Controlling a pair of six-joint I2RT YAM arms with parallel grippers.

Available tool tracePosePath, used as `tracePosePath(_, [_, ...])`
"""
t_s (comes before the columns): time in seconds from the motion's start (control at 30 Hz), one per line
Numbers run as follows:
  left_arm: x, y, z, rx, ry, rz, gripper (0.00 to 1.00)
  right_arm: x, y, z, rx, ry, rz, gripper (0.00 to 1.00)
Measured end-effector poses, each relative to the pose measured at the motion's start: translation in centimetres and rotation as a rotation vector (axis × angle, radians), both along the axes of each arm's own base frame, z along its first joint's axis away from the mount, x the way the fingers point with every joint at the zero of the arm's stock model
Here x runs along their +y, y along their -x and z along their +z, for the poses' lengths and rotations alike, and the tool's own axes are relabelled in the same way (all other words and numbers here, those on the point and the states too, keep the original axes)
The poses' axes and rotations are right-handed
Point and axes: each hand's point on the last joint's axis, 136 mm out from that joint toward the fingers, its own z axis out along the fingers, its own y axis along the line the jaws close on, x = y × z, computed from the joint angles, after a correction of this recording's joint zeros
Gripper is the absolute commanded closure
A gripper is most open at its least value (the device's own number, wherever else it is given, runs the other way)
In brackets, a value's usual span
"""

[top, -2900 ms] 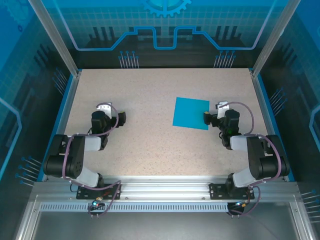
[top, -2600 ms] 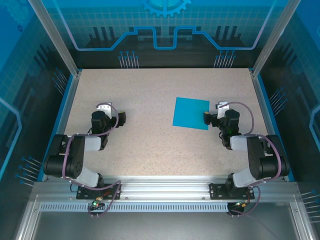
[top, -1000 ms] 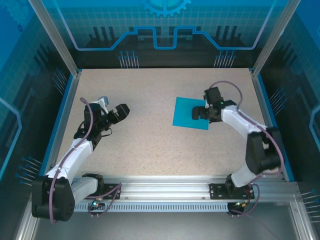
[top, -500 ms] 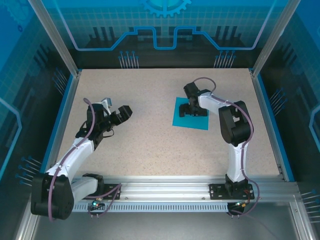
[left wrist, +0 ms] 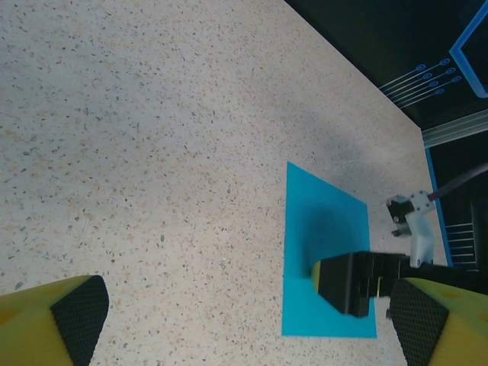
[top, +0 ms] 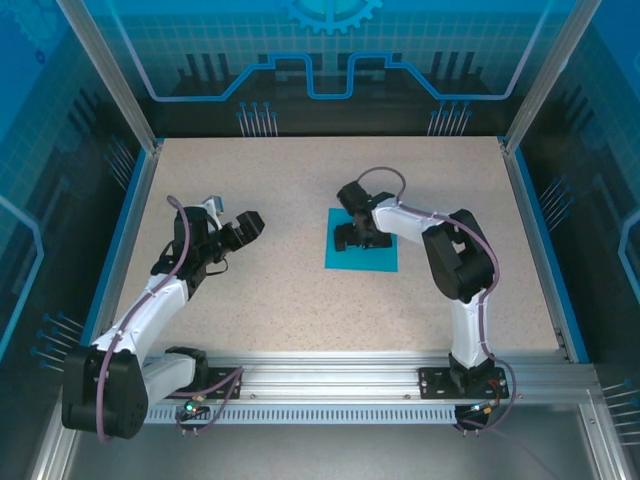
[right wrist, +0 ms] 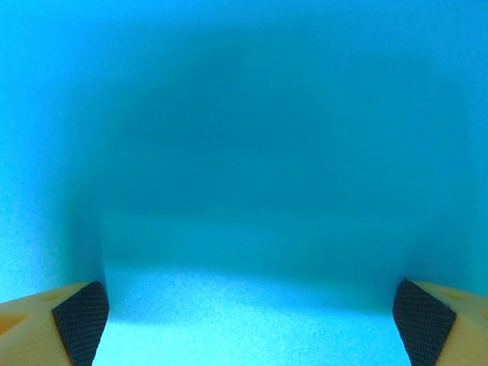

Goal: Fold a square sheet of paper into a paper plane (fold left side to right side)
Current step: Move the square sheet of paper to the center of the table.

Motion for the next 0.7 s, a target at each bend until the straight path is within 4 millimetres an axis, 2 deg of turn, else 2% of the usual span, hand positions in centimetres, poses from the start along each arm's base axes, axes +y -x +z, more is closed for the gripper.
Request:
tracePosePath(0.2, [0.0,-0.2,-0.5,0.018,-0.001,-0.001,0.01,3.6,3.4,0.3,0.014,-0.056,0.020,0.00])
tracePosePath(0.37, [-0.9,-0.6,-1.1,0.057,0.015,-0.038,0.03,4.7,4.0,0.5,0.016,-0.077,0.026,0.00])
tracePosePath(0.53, [-3.4,-0.8,-2.0,0.119,0.054,-0.130,0.06,4.9,3.8,1.6,-0.008,-0.092,0.038,0.00])
tracePosePath(0.63, [-5.6,-0.7,-2.9,0.172,0.078,-0.206,0.10,4.6,3.1,3.9,-0.061,-0.113,0.060,0.00])
tracePosePath(0.7, [-7.5,-0.4,-3.7,0.211,0.088,-0.265,0.13,3.7,2.4,5.4,-0.100,-0.127,0.062,0.00])
